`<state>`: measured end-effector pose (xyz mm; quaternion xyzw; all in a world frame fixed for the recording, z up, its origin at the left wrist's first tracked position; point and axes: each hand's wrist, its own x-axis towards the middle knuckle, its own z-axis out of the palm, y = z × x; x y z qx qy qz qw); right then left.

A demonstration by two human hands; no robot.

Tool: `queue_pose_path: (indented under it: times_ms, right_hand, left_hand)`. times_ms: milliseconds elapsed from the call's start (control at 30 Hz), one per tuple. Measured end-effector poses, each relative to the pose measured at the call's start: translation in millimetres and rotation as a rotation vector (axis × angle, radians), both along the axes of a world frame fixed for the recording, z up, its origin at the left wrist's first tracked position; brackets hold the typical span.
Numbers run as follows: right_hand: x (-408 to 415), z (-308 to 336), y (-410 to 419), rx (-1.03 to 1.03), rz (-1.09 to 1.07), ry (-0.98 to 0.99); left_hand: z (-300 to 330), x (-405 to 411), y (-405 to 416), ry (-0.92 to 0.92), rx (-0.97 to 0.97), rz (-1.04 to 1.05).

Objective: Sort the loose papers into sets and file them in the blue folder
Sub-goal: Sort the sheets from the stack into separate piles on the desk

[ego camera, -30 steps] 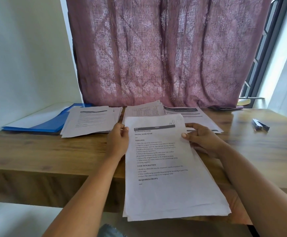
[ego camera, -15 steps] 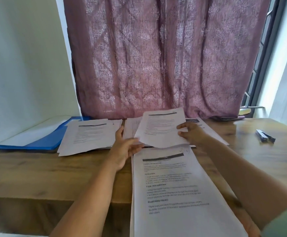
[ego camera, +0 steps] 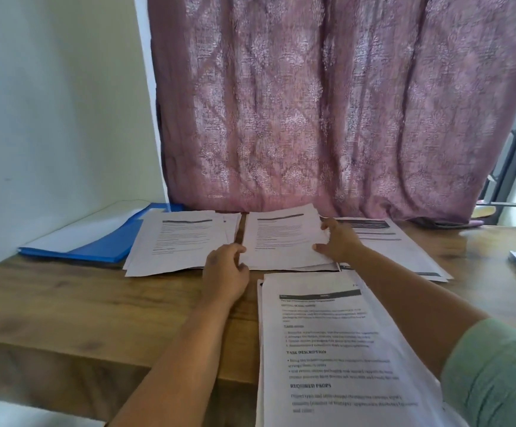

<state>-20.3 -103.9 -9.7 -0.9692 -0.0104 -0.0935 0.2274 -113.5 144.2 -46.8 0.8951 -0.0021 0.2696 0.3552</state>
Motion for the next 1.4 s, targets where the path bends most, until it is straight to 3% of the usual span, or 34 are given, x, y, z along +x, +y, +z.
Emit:
queue_pose_path:
  times_ms: [67,200,300,400,500,600,667,733,800,900,1000,1100,1167,1233,1300,1400]
  right_hand:
    - [-2.1,3.2,3.4,-0.116,-0.026,-0.078]
    - [-14.4,6.2,25.9,-0.045,0.071,-0.107]
    - [-28.3,4.7,53.5,-0.022,0.172,-0.125]
    - [-39.9,3.6,75.7,0.073,0.25,-0.225]
    - [-48.7,7.8,92.6,0.173,0.302,-0.269]
    - [-59.0,17.8,111.8,0.33,0.291,-0.14]
    - [-67.4,24.8,123.7,0.688,0.289,0.069]
    - [-74.5,29.5,131.1,1.052,0.329,0.282]
    - [-75.5,29.7,133.8,1.134,0.346,0.345]
    - [-61.5,31.9,122.6,1.057,0.089,0.154]
    - [-39.3,30.1,88.2,0.926,-0.105,0.033]
    - [-29.3,23.4,44.4,0.606,-0.236,-0.04]
    - [-27.5,16.9,26.7,0.335,-0.253,0.028]
    - [-26.4,7.6,18.7,0.257,-0.21,0.106]
    - [-26.1,2.8,18.3,0.257,-0.157,0.093]
    - [-27.4,6.5,19.4,0.035,-0.108,0.002]
  left_hand:
    - [2.2,4.7,15.6,-0.015,0.17,0.121]
    - [14.9,14.3,45.9,0.173,0.552,0.139]
    - [12.2,14.7,48.8,0.229,0.541,0.021]
    - [9.9,13.1,48.1,0.178,0.566,0.038]
    - [11.1,11.6,50.3,0.027,0.421,0.087]
    - [24.8,0.9,47.5,-0.306,0.256,0.15]
    - [27.7,-5.5,37.0,-0.568,0.362,0.119]
    - [26.5,-12.6,20.5,-0.683,0.458,-0.017]
    - [22.9,-12.8,9.7,-0.713,0.525,-0.136]
    - [15.6,-1.5,4.5,-0.621,0.569,-0.296]
    - [7.3,8.4,5.7,-0.414,0.602,-0.32]
    - [3.3,11.3,9.5,-0.129,0.628,-0.316]
    - [0.1,13.3,13.9,0.14,0.698,-0.328]
    - [-1.1,14.8,17.4,0.357,0.71,-0.334]
    - [-0.7,15.7,19.0,0.415,0.678,-0.326]
    - [-0.1,15.0,18.3,0.391,0.679,-0.307]
